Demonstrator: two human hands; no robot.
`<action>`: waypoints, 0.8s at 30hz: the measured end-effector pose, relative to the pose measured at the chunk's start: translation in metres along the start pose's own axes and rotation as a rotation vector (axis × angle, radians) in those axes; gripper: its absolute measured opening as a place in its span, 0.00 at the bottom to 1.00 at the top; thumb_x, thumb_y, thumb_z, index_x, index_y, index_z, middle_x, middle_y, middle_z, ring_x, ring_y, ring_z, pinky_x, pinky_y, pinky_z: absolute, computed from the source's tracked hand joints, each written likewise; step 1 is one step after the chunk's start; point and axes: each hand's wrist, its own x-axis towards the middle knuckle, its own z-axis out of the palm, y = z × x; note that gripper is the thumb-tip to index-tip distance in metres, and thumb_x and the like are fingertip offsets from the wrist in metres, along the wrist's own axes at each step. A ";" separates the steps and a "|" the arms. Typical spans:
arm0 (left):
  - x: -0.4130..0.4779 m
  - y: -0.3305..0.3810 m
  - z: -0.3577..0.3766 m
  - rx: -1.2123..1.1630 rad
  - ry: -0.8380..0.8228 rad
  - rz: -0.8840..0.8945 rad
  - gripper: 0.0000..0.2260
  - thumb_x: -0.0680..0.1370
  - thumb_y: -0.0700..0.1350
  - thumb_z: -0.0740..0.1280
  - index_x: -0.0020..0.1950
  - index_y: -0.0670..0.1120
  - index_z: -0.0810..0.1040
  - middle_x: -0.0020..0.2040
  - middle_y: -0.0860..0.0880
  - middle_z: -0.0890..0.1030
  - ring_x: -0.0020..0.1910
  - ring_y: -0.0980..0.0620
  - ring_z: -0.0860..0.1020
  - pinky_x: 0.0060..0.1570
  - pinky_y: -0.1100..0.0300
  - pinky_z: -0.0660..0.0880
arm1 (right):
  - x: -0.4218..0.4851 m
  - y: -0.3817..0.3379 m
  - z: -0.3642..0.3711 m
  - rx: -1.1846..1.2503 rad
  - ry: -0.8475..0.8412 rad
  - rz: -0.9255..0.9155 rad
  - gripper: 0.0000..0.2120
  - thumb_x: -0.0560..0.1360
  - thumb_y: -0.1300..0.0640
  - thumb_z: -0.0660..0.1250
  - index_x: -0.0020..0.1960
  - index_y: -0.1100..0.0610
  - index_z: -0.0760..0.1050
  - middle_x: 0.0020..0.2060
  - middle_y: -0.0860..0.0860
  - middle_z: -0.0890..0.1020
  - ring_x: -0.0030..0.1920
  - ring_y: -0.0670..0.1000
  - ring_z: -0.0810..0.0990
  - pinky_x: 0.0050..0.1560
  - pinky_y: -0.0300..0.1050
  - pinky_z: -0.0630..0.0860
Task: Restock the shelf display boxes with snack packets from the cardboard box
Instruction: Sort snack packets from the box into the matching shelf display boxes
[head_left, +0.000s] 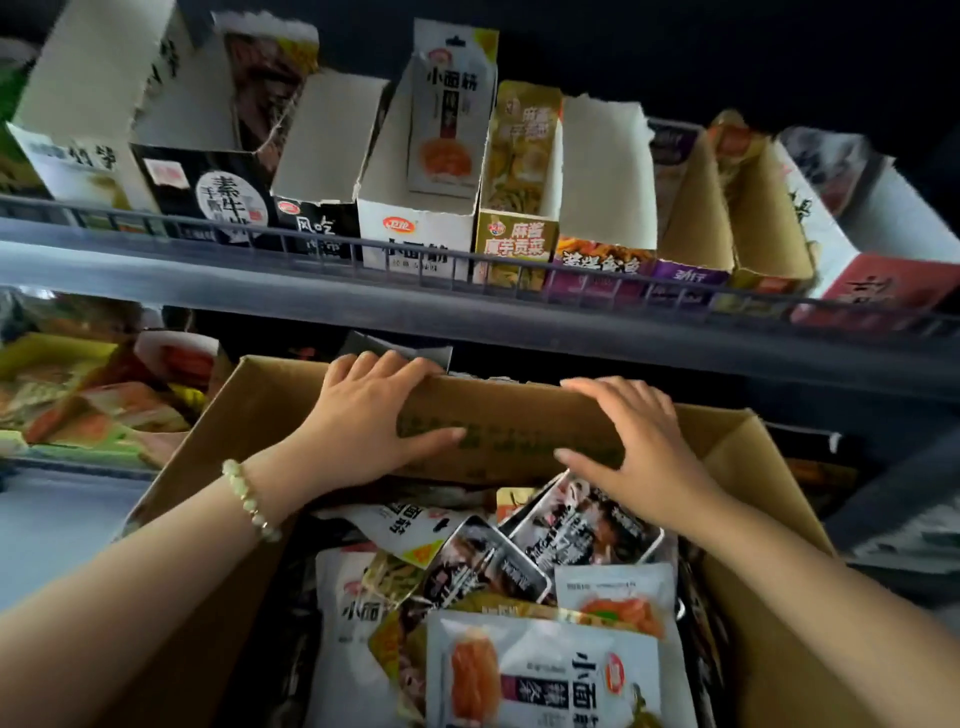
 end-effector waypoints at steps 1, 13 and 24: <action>-0.002 0.002 -0.002 -0.002 0.001 -0.001 0.36 0.69 0.76 0.54 0.71 0.57 0.64 0.65 0.52 0.71 0.66 0.49 0.67 0.71 0.50 0.53 | -0.007 -0.003 -0.006 0.053 0.031 0.003 0.29 0.72 0.35 0.58 0.68 0.47 0.67 0.61 0.43 0.69 0.64 0.43 0.63 0.66 0.41 0.56; -0.059 0.031 0.020 -0.276 0.055 -0.027 0.26 0.77 0.59 0.62 0.73 0.54 0.64 0.72 0.50 0.68 0.73 0.47 0.63 0.73 0.48 0.61 | -0.040 0.010 0.022 0.310 -0.578 0.565 0.49 0.58 0.31 0.74 0.68 0.55 0.62 0.62 0.51 0.74 0.60 0.52 0.74 0.62 0.50 0.73; -0.068 0.016 0.070 -0.456 -0.576 -0.163 0.29 0.74 0.64 0.66 0.71 0.53 0.67 0.56 0.53 0.78 0.48 0.58 0.78 0.49 0.68 0.74 | -0.023 -0.025 0.070 0.279 -0.607 0.500 0.43 0.63 0.38 0.77 0.69 0.57 0.67 0.63 0.52 0.76 0.56 0.52 0.77 0.48 0.43 0.75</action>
